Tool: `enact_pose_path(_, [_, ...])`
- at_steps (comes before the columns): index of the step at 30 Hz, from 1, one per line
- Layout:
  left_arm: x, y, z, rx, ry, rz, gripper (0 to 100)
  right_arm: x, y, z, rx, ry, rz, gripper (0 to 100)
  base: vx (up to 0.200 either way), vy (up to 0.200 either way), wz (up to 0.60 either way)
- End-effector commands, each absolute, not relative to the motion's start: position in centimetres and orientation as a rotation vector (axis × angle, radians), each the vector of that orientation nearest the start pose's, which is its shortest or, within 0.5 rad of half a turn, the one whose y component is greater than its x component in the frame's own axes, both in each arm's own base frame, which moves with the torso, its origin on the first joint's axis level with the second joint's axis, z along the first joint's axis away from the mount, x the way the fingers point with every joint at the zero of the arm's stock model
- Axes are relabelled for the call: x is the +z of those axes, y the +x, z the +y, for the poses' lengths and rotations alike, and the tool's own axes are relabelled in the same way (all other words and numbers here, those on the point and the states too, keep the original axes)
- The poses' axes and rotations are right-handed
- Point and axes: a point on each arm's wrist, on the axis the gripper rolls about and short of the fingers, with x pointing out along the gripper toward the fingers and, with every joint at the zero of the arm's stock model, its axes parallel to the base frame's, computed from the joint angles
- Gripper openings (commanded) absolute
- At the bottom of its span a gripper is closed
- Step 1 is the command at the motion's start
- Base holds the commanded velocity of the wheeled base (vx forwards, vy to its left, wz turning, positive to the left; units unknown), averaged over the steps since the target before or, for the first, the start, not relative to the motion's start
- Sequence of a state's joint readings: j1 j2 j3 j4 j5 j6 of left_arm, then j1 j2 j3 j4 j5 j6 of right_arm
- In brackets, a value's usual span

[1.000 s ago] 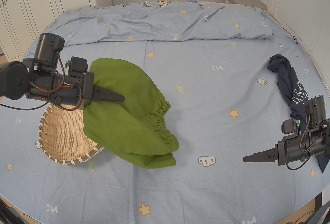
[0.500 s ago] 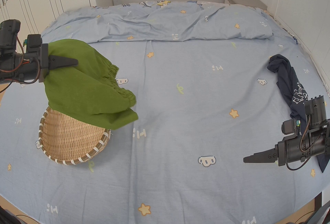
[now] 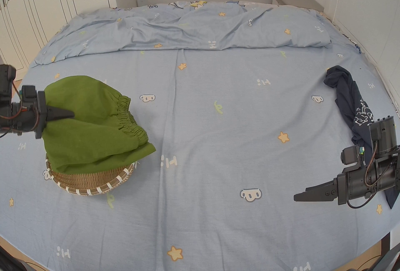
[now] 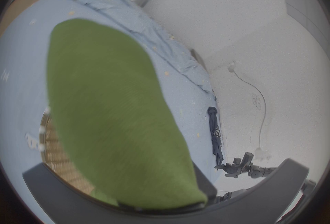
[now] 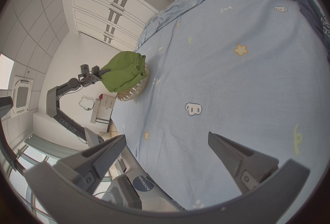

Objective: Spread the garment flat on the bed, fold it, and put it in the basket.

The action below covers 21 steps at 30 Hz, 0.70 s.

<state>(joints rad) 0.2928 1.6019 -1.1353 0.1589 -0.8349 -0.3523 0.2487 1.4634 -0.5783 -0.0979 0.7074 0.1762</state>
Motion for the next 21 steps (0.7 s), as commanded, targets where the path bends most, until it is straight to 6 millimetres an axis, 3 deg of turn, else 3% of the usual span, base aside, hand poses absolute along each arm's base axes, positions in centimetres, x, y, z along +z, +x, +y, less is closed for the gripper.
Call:
enact_pose_path(1, [18.9,25.6,9.2,-0.297,-0.821,0.731,0,14.4,18.9,7.1,0.869,0.325,0.878,100,0.000,0.000,0.00])
enact_pose_path(8, [14.0,27.7,10.4,-0.237,-0.911,0.867,0,14.7,18.4,7.2,0.882,0.320,0.864,100,0.000,0.000,0.00])
enact_pose_path(13, [12.4,29.3,10.6,-0.148,-0.898,0.930,0,14.7,18.4,7.2,0.881,0.319,0.863,100,0.000,0.000,0.00])
enact_pose_path(21, [11.6,32.3,9.6,-0.093,-0.877,1.034,0,14.6,18.5,7.2,0.881,0.318,0.868,100,0.000,0.000,0.00])
